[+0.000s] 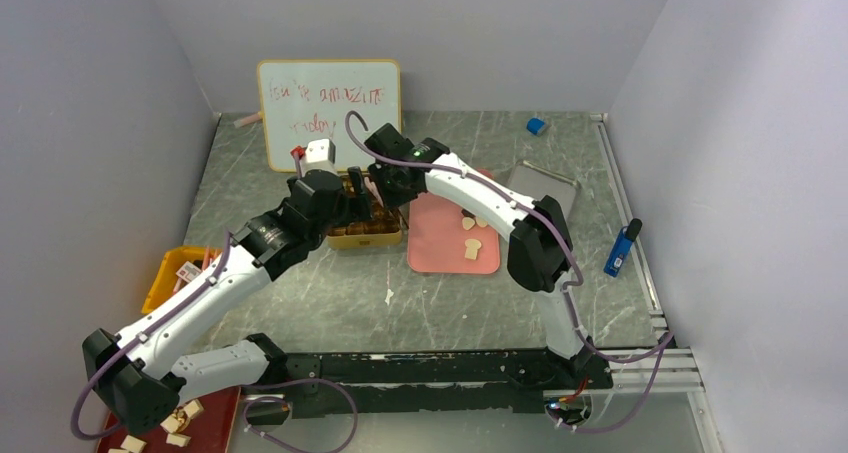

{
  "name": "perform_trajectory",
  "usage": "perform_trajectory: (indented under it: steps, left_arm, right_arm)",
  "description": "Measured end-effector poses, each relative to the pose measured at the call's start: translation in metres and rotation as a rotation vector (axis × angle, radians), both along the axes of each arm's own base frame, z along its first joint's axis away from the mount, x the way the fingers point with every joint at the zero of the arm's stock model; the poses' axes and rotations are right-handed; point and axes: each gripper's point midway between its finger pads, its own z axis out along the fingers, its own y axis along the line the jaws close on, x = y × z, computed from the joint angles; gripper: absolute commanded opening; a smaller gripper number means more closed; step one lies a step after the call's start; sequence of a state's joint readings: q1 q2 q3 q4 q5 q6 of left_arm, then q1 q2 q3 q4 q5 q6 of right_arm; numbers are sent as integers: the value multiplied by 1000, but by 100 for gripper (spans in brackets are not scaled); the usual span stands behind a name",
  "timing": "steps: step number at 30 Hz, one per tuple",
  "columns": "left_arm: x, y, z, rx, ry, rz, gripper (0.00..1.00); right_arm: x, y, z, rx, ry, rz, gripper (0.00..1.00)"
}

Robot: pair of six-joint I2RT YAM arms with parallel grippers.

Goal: Pack the chocolate
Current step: Pick up the fake chocolate from the plate.

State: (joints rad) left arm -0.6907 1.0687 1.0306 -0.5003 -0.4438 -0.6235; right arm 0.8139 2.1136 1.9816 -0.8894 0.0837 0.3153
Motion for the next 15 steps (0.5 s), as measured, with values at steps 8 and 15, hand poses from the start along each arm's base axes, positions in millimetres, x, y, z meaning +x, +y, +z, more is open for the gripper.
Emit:
perform_trajectory:
  steps: [8, 15]
  left_arm:
    - [-3, 2, -2, -6, 10, 10, 92]
    - [-4, 3, -5, -6, 19, 14, 93]
  right_arm:
    - [-7, 7, 1, 10, 8, 26, 8]
    - [-11, 11, 1, 14, 11, 37, 16]
